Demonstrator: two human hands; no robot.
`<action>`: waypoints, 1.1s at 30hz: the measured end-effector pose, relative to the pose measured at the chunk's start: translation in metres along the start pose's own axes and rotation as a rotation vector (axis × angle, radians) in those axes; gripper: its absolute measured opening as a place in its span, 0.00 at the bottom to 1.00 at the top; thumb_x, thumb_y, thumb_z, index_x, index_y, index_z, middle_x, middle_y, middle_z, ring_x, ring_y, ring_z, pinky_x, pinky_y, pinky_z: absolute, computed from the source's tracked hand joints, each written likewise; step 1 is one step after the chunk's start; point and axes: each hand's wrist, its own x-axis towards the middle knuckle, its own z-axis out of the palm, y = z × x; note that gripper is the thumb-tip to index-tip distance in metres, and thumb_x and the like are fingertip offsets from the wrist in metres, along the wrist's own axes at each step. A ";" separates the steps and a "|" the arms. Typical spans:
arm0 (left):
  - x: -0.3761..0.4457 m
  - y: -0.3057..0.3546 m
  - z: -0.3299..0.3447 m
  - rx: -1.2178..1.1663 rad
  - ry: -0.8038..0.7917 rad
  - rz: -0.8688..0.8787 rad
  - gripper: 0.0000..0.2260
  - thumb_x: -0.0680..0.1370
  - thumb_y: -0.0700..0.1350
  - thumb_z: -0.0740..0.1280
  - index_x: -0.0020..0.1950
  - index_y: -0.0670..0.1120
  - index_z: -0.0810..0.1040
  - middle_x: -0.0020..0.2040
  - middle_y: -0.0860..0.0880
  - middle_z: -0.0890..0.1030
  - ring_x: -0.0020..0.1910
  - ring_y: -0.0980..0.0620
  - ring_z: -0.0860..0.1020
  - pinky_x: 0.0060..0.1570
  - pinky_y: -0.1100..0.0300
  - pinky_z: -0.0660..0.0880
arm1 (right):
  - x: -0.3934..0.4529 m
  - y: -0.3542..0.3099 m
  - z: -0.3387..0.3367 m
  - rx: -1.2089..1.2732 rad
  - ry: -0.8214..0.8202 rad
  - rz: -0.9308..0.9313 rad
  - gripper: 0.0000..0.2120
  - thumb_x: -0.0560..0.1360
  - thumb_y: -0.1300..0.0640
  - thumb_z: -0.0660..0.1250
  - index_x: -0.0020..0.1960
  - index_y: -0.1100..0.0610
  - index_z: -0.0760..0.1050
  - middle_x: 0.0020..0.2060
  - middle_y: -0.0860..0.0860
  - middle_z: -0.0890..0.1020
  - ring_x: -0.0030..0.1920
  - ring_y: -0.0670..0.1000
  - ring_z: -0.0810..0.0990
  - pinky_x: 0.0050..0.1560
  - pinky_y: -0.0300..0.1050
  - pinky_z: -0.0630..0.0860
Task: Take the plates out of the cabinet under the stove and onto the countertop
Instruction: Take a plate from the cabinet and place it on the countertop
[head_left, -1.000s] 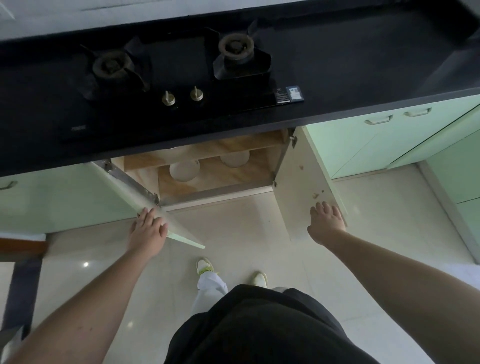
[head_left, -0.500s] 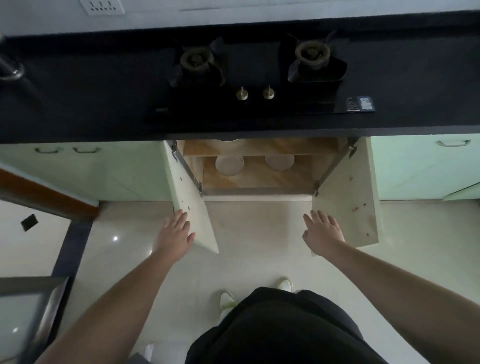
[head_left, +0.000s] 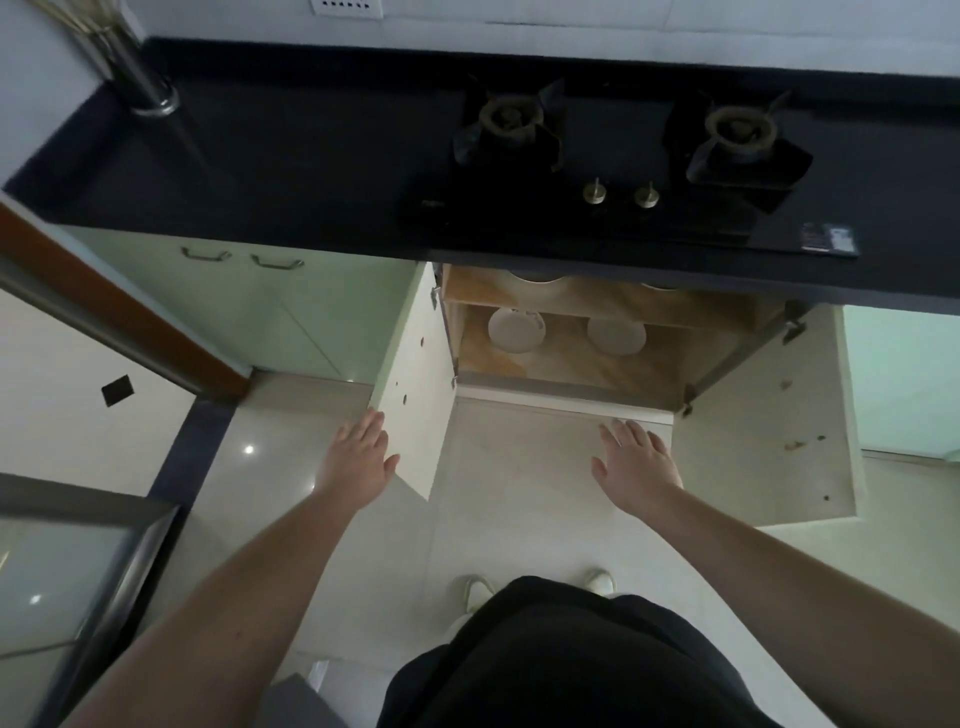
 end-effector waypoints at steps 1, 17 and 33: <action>-0.001 -0.004 0.001 -0.012 -0.005 -0.010 0.24 0.83 0.54 0.52 0.73 0.40 0.68 0.79 0.43 0.58 0.79 0.47 0.51 0.74 0.46 0.49 | -0.001 -0.003 -0.001 -0.004 0.004 -0.002 0.30 0.81 0.44 0.49 0.79 0.56 0.50 0.79 0.53 0.54 0.78 0.54 0.51 0.76 0.52 0.49; 0.029 0.021 -0.044 0.023 0.017 -0.009 0.23 0.83 0.56 0.48 0.72 0.46 0.68 0.74 0.44 0.67 0.77 0.43 0.58 0.73 0.47 0.53 | -0.022 -0.014 -0.028 0.054 0.143 0.094 0.29 0.81 0.43 0.49 0.78 0.55 0.54 0.77 0.54 0.58 0.78 0.54 0.53 0.76 0.52 0.52; 0.097 0.105 -0.123 -0.014 0.203 0.231 0.28 0.82 0.59 0.43 0.76 0.47 0.64 0.78 0.43 0.62 0.78 0.42 0.56 0.74 0.45 0.54 | -0.042 0.042 -0.044 0.173 0.251 0.267 0.30 0.82 0.41 0.48 0.79 0.54 0.53 0.78 0.54 0.58 0.78 0.55 0.53 0.77 0.53 0.52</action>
